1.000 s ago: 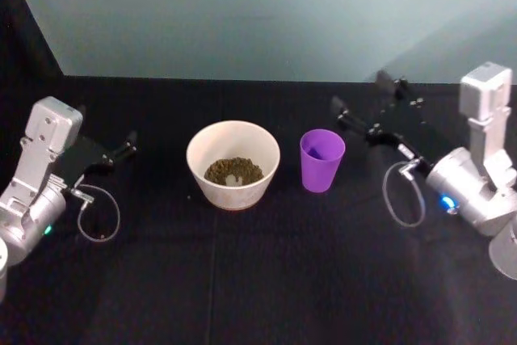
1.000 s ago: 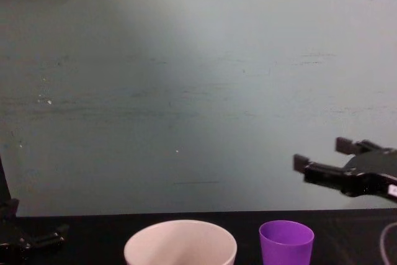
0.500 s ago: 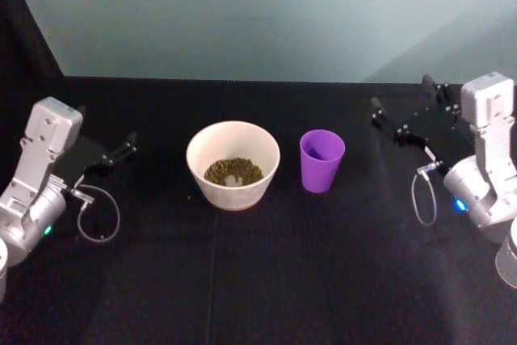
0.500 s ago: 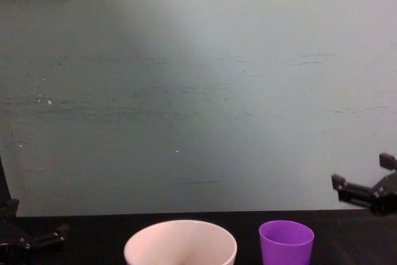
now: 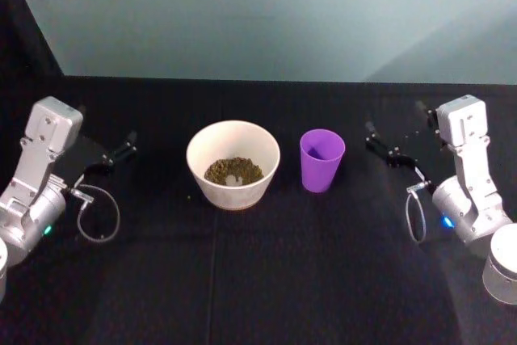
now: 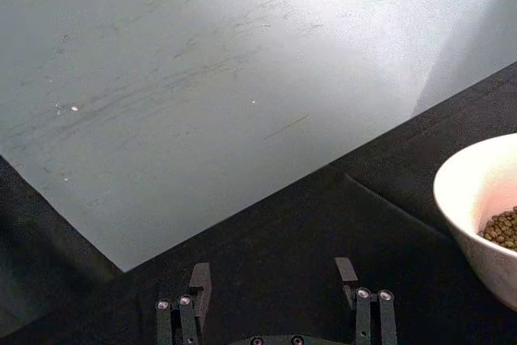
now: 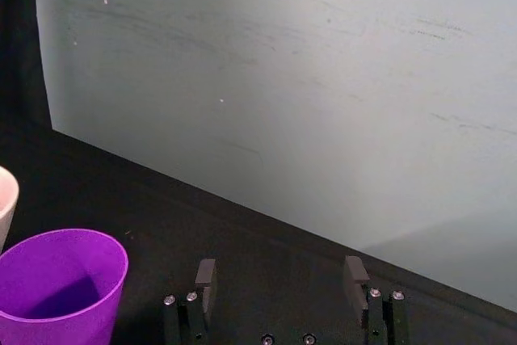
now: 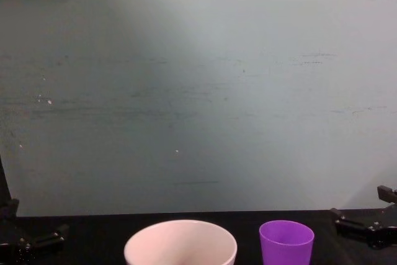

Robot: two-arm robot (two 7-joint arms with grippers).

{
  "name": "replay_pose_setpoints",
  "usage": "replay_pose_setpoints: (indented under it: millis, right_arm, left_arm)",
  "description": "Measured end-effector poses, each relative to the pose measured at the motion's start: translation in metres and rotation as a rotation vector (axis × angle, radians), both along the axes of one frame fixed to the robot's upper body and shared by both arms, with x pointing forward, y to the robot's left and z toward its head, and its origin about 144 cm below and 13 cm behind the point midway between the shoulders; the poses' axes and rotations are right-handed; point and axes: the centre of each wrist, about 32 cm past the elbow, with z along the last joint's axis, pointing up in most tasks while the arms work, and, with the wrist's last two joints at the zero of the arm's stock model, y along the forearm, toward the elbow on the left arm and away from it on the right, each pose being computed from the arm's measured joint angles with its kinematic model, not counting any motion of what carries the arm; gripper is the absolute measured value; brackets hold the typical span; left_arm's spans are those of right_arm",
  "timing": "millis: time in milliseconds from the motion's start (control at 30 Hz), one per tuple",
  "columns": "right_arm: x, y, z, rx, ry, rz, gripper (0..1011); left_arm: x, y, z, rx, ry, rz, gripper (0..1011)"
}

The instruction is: Pick up the cup and pour the mung beans from the cup into the bowl.

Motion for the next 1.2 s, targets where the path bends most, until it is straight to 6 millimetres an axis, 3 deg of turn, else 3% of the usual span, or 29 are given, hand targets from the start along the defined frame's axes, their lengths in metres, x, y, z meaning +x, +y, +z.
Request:
replay_pose_setpoints:
  millis: [1200]
  right_arm:
    - [0.0001, -0.0006, 0.0000, -0.002, 0.000, 0.000, 1004]
  left_arm:
    - [0.0000, 0.0000, 0.0000, 0.000, 0.000, 0.000, 1000]
